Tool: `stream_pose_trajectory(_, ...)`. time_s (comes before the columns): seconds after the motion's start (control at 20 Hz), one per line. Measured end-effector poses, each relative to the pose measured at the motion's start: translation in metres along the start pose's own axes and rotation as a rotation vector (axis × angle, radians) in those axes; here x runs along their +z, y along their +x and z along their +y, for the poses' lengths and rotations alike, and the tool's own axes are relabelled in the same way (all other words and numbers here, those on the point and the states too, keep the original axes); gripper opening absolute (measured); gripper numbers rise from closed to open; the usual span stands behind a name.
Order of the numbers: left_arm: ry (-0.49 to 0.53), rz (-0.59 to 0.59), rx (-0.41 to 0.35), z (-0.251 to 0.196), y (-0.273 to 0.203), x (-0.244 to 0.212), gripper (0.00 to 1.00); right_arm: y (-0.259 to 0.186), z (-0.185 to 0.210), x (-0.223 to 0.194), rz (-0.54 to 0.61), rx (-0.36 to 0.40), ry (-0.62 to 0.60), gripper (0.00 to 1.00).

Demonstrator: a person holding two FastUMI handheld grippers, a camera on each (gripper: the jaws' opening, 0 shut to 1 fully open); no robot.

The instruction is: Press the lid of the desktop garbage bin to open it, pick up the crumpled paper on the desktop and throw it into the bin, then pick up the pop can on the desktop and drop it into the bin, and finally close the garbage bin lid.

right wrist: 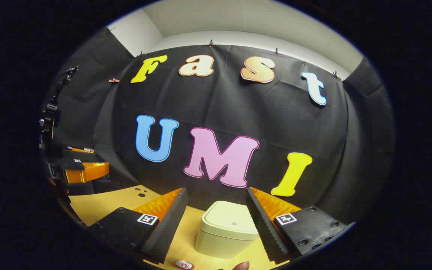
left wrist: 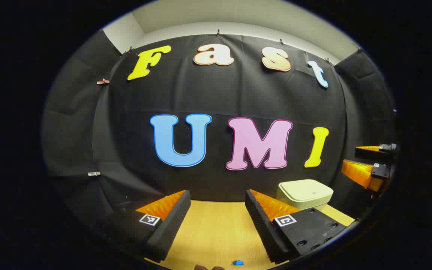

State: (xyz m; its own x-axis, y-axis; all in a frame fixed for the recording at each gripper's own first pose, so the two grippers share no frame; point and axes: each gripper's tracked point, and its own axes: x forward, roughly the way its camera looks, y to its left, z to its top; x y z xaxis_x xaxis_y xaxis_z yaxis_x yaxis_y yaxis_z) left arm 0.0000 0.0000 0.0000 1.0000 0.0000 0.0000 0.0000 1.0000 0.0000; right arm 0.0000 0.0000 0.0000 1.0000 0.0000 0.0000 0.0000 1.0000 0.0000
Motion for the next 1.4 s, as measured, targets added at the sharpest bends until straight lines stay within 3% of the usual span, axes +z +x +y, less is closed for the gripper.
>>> stream_pose_trajectory(0.25,0.008,0.002,0.003,0.007,0.002,-0.006,0.95,-0.002,-0.015,0.01,-0.013,-0.041,0.026,0.97)
stream_pose_trajectory(0.35,0.004,0.003,-0.009,0.007,0.006,-0.008,0.95,0.002,-0.018,0.012,-0.008,-0.05,0.055,0.92)
stream_pose_trajectory(0.5,-0.003,0.007,-0.032,0.007,0.011,-0.01,0.95,0.01,-0.033,0.009,0.021,-0.095,0.083,0.41)
stream_pose_trajectory(0.6,0.003,0.011,-0.046,0.008,0.014,-0.011,0.95,0.008,-0.029,0.01,0.008,-0.07,0.106,0.07)
stream_pose_trajectory(0.7,0.018,0.01,-0.052,0.011,0.018,-0.01,0.95,0.01,-0.036,0.017,-0.018,-0.097,0.078,0.08)
stream_pose_trajectory(0.8,0.027,0.006,-0.063,0.01,0.02,-0.008,0.95,0.012,-0.025,0.013,-0.013,-0.074,0.092,0.05)
stream_pose_trajectory(0.95,0.035,0.003,-0.078,0.011,0.019,-0.009,0.95,0.017,-0.023,0.006,0.037,-0.07,0.152,0.05)
stream_pose_trajectory(1.4,0.046,-0.007,-0.115,0.01,0.025,-0.008,0.95,0.053,-0.052,-0.034,0.224,-0.076,0.163,0.05)
